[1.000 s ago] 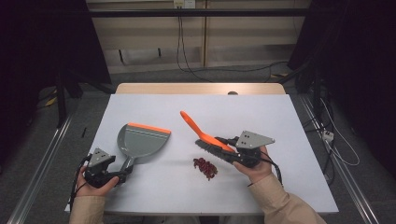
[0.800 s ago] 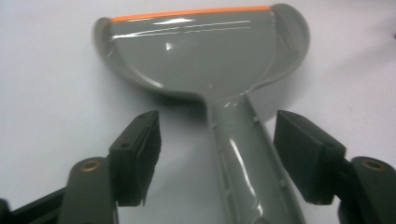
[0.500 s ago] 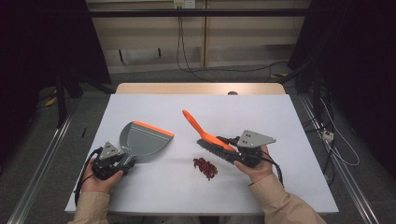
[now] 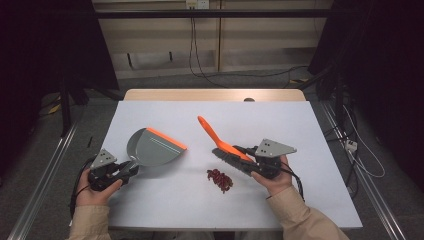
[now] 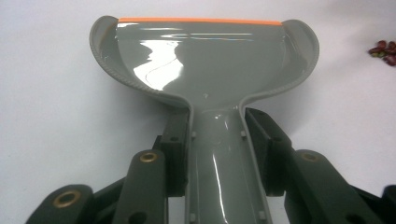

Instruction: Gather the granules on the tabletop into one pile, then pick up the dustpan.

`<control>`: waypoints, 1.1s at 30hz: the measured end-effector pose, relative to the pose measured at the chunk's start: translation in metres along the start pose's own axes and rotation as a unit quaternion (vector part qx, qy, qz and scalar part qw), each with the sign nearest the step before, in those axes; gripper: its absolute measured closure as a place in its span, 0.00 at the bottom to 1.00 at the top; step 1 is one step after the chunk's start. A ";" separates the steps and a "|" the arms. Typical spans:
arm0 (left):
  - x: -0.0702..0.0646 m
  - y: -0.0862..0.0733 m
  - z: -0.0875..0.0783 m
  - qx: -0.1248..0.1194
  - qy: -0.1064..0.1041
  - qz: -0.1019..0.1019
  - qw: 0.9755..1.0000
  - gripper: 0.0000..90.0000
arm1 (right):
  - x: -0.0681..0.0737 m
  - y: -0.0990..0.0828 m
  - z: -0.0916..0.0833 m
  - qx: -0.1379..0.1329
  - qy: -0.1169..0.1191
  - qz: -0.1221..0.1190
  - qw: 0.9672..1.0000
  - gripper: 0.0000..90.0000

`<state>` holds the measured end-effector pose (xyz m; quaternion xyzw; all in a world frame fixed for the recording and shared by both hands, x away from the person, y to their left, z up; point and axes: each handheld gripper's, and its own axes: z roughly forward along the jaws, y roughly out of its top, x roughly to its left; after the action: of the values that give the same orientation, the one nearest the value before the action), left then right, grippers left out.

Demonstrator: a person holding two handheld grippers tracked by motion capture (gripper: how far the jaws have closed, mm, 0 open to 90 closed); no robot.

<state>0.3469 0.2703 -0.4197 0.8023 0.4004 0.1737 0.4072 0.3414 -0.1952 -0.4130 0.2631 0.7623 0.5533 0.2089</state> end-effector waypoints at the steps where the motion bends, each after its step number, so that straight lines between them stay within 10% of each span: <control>1: 0.000 0.000 -0.002 -0.004 -0.004 -0.003 1.000 0.70 | 0.000 0.000 0.000 0.000 0.000 0.001 1.000 0.79; 15: -0.013 0.001 -0.019 -0.003 -0.058 0.031 0.998 0.70 | -0.006 -0.001 -0.001 0.004 -0.016 0.015 1.000 0.79; 33: -0.030 -0.003 -0.025 0.022 -0.131 0.081 0.988 0.70 | -0.009 -0.008 0.000 0.024 -0.036 0.038 0.998 0.79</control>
<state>0.3121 0.2605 -0.4053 0.8564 0.2813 0.0912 0.4232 0.3470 -0.2031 -0.4203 0.3166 0.7565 0.5329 0.2087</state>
